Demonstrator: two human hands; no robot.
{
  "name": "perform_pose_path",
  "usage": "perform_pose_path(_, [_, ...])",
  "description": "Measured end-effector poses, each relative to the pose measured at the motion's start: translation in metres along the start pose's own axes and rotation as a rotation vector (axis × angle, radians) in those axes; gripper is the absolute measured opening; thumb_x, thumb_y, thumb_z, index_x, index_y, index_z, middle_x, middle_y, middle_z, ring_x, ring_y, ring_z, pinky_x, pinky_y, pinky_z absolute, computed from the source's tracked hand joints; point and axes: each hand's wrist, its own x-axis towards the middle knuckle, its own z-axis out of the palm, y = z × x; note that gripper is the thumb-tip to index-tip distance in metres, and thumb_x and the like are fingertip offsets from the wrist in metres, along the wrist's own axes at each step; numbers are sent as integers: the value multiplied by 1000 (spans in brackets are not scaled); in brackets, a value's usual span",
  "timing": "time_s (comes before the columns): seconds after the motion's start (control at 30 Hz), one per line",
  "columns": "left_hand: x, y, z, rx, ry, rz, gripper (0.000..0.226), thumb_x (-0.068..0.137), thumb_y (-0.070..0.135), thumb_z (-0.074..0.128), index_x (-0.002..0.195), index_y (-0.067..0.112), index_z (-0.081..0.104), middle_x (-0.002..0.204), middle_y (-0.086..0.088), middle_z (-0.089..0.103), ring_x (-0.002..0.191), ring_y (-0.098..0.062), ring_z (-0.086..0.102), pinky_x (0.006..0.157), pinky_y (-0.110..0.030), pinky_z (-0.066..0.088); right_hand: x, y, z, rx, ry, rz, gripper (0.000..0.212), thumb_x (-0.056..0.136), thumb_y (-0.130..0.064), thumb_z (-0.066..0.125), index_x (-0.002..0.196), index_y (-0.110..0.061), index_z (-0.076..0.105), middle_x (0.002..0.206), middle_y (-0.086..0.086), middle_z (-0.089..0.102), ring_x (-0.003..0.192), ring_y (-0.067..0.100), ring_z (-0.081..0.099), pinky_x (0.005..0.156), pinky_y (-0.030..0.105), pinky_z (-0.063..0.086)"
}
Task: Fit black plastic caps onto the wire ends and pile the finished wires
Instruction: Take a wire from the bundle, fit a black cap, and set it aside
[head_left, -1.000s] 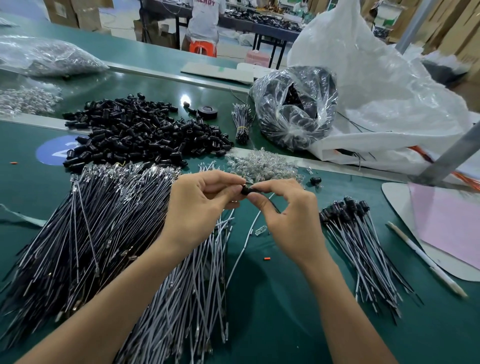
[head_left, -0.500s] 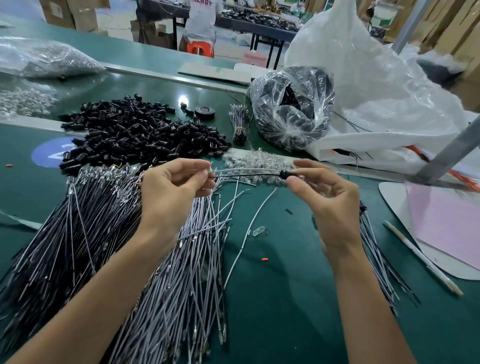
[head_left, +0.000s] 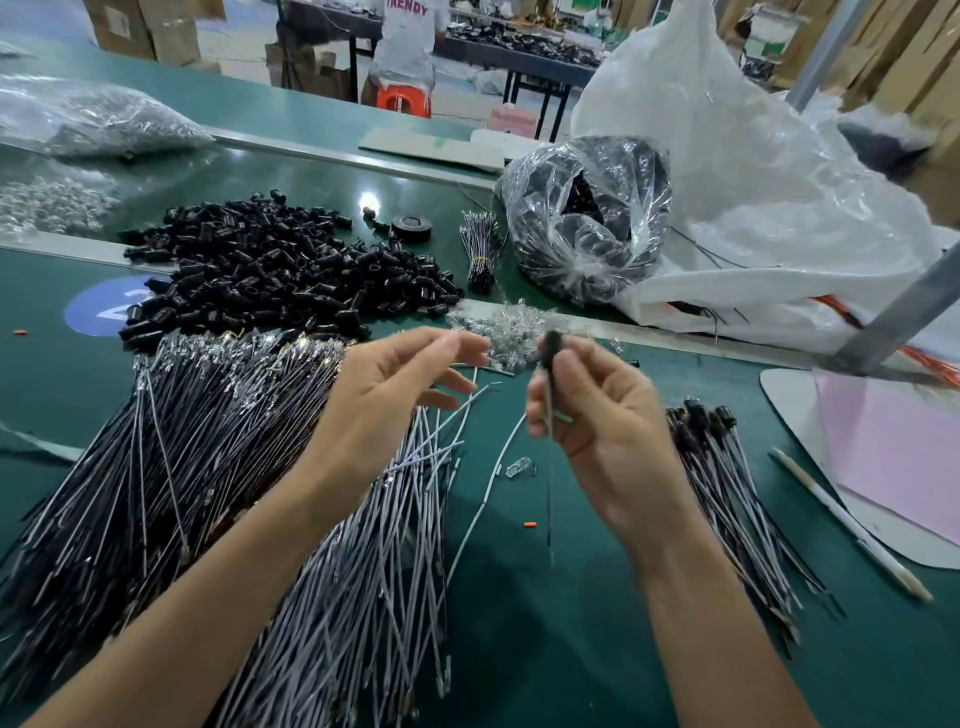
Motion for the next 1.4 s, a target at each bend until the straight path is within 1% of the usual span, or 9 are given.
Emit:
perform_pose_path(0.1, [-2,-1,4,-42,-156,0,22,86,31,61,97,21,77,95,-3,76,83,-14,71,74,-24,57,-2,13,11,-175,2,1,28,77,-15,66,102,-3,60,69,7,71,57,15,67,53,23,52])
perform_pose_path(0.2, [-2,-3,4,-97,-115,-5,24,76,25,71,99,18,76,95,-5,76,85,-16,72,75,-21,55,-2,15,13,-262,28,-30,28,74,-14,71,99,-6,60,70,8,73,56,18,68,53,24,53])
perform_pose_path(0.33, [-1,-4,3,-195,-56,15,24,73,19,72,95,10,75,90,-6,76,84,-15,71,76,-23,55,-3,14,14,-295,8,-7,38,68,-16,76,101,-5,61,75,10,74,61,19,68,59,25,55])
perform_pose_path(0.47, [1,-3,5,-238,40,29,26,69,18,73,93,9,74,86,-4,76,81,-11,68,74,-18,52,-4,16,16,-377,-38,39,21,72,-16,71,88,-2,70,71,11,73,57,17,67,55,24,53])
perform_pose_path(0.57, [0,-2,6,-276,56,15,25,68,19,74,91,11,75,87,-5,76,83,-14,69,74,-19,53,-6,15,17,-391,-50,15,5,81,-6,68,82,-3,71,67,10,71,54,17,65,53,24,51])
perform_pose_path(0.63, [0,-2,7,-269,59,18,24,71,16,72,93,8,74,87,-5,76,83,-13,70,73,-19,53,-6,16,18,-379,-38,-1,6,84,-2,66,81,-2,71,64,7,70,53,15,65,52,23,51])
perform_pose_path(0.87, [-4,1,11,-255,49,-21,25,71,19,73,92,5,74,86,-10,76,77,-17,71,69,-22,56,-5,18,19,-353,-13,-41,12,76,-18,69,80,-7,73,64,7,70,53,17,65,52,23,51])
perform_pose_path(1.07, [-3,4,8,-304,126,-10,16,74,19,70,87,15,78,89,-11,76,85,-23,72,82,-31,58,-5,22,18,-359,-12,-37,8,84,-2,68,79,-6,72,64,7,71,54,16,65,53,22,50])
perform_pose_path(1.4, [-3,5,8,-304,156,-34,13,68,23,74,78,15,77,85,-13,76,76,-21,72,72,-27,58,-6,21,18,-439,20,-88,8,83,2,70,79,-4,74,73,19,72,61,18,67,57,22,53])
